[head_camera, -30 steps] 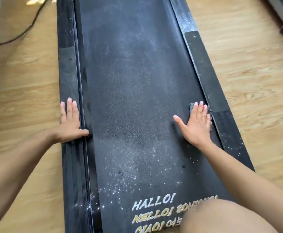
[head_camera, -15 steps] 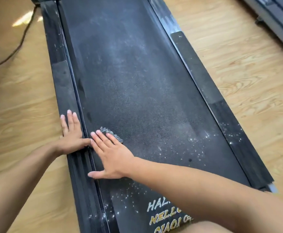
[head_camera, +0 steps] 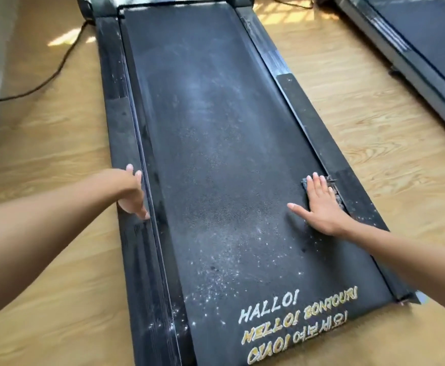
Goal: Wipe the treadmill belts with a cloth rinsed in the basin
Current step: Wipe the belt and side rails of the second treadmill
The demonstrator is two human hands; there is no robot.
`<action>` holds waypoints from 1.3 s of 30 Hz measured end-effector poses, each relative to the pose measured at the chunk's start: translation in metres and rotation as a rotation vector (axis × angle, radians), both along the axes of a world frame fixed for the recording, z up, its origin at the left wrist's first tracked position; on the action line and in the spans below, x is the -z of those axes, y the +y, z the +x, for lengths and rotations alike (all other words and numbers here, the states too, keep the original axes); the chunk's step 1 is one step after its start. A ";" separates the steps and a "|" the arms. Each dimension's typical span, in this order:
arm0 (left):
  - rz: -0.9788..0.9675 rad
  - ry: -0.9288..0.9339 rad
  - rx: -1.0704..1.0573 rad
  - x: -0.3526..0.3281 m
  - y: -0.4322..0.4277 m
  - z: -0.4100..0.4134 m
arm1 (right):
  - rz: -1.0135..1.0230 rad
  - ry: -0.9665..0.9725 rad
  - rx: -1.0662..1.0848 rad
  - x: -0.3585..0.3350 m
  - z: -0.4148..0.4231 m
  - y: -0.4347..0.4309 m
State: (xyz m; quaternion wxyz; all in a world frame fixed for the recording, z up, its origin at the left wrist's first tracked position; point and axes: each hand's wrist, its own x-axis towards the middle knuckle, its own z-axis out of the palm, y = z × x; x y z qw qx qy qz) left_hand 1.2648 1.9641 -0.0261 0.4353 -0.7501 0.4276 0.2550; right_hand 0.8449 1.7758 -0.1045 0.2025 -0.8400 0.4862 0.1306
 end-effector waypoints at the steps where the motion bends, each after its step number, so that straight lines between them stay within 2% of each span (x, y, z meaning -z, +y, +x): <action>1: 0.036 -0.021 0.060 -0.006 -0.002 -0.005 | -0.006 0.006 -0.003 0.001 0.009 0.008; 4: 0.078 -0.044 0.201 -0.004 0.000 -0.008 | -0.007 0.000 -0.076 0.005 0.039 0.040; 6: 0.024 -0.019 0.168 0.001 0.012 0.004 | 0.003 0.011 -0.180 0.005 0.071 0.065; 9: -0.087 0.069 0.133 -0.006 0.033 0.026 | 0.121 0.063 -0.405 -0.007 0.124 0.097; 11: -0.110 0.137 0.215 -0.016 0.046 0.034 | 0.214 0.109 -0.553 -0.027 0.156 0.113; 13: -0.091 0.136 0.310 -0.024 0.060 0.033 | 0.261 0.111 -0.606 -0.048 0.184 0.119; 16: -0.108 0.102 0.402 -0.023 0.079 0.018 | 0.161 -0.045 -0.510 -0.068 0.204 0.103; 19: -0.219 0.108 0.551 -0.016 0.083 -0.001 | 0.026 -0.054 -0.367 -0.066 0.190 0.070; 23: -0.342 0.131 0.737 -0.013 0.082 -0.035 | 0.135 0.043 -0.274 -0.056 0.168 0.067; 26: -0.510 0.240 0.715 -0.014 0.075 -0.060 | 0.178 0.019 -0.282 -0.052 0.167 0.087; 28: -0.666 0.349 0.651 -0.014 0.072 -0.072 | 0.304 -0.110 -0.157 -0.056 0.169 0.101; 32: -0.923 0.635 0.483 -0.027 0.068 -0.082 | 0.914 -0.600 0.306 -0.082 0.175 0.119; 35: -1.040 0.739 0.383 -0.036 0.068 -0.078 | 1.196 -0.702 0.392 -0.093 0.178 0.121; 39: -1.164 0.858 0.289 -0.044 0.064 -0.069 | 1.330 -0.811 0.502 -0.093 0.185 0.120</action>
